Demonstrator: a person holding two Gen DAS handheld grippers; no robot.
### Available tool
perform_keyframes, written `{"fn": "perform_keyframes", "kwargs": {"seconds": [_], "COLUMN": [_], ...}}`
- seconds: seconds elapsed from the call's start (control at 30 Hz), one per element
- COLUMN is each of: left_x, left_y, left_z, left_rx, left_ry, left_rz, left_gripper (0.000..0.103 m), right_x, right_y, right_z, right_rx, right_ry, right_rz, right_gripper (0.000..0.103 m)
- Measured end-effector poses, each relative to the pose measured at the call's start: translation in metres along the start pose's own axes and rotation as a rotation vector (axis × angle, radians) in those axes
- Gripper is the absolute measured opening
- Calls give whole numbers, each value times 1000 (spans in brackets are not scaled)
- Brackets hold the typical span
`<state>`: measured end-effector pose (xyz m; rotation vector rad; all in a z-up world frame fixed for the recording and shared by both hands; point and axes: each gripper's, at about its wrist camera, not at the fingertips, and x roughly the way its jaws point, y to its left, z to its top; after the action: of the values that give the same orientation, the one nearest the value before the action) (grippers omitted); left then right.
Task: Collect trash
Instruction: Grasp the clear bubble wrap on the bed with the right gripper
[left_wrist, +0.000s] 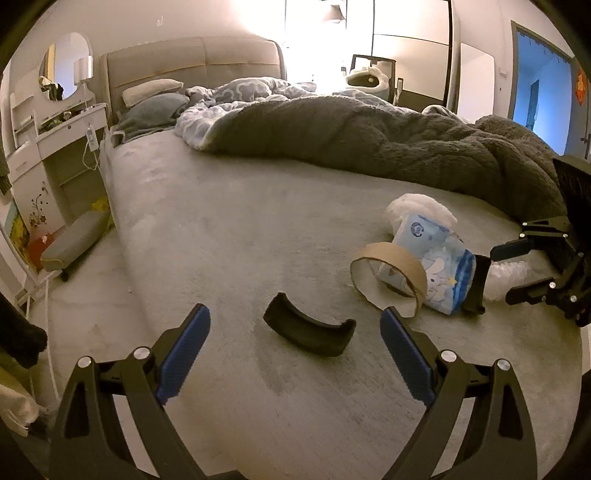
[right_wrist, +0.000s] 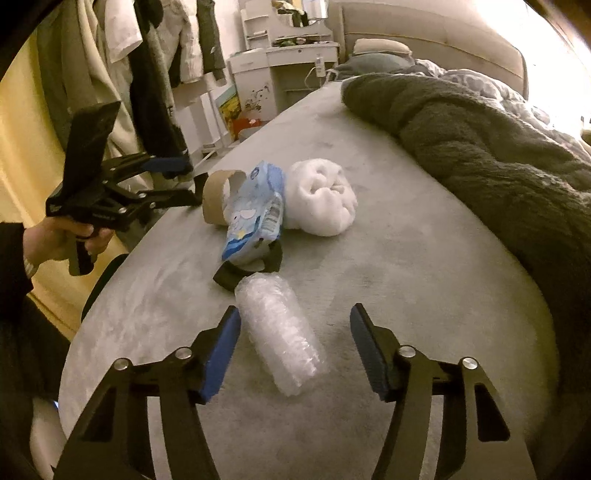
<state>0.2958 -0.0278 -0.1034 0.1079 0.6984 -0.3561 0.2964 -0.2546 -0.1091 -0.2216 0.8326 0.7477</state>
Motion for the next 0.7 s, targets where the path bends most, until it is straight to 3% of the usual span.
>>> {"fn": "perform_keyframes", "kwargs": {"seconds": [0.27,0.43,0.7], "left_x": [10,13,18], "left_y": [-3,-6,-6], "left_z": [1,1,3], "left_rx": [14,18,-12], "left_ry": [11,16,19], "left_rz": [-43,-53,-63], "left_gripper": [89,85,66], "right_x": [4,-2,-17], "right_y": [6,8,-5], "right_z": [0,-2,-6], "right_rx": [-15,-7,56], "right_ry": [25,21,-8], "right_rz": [44,52,65], "right_gripper": [39,38,38]}}
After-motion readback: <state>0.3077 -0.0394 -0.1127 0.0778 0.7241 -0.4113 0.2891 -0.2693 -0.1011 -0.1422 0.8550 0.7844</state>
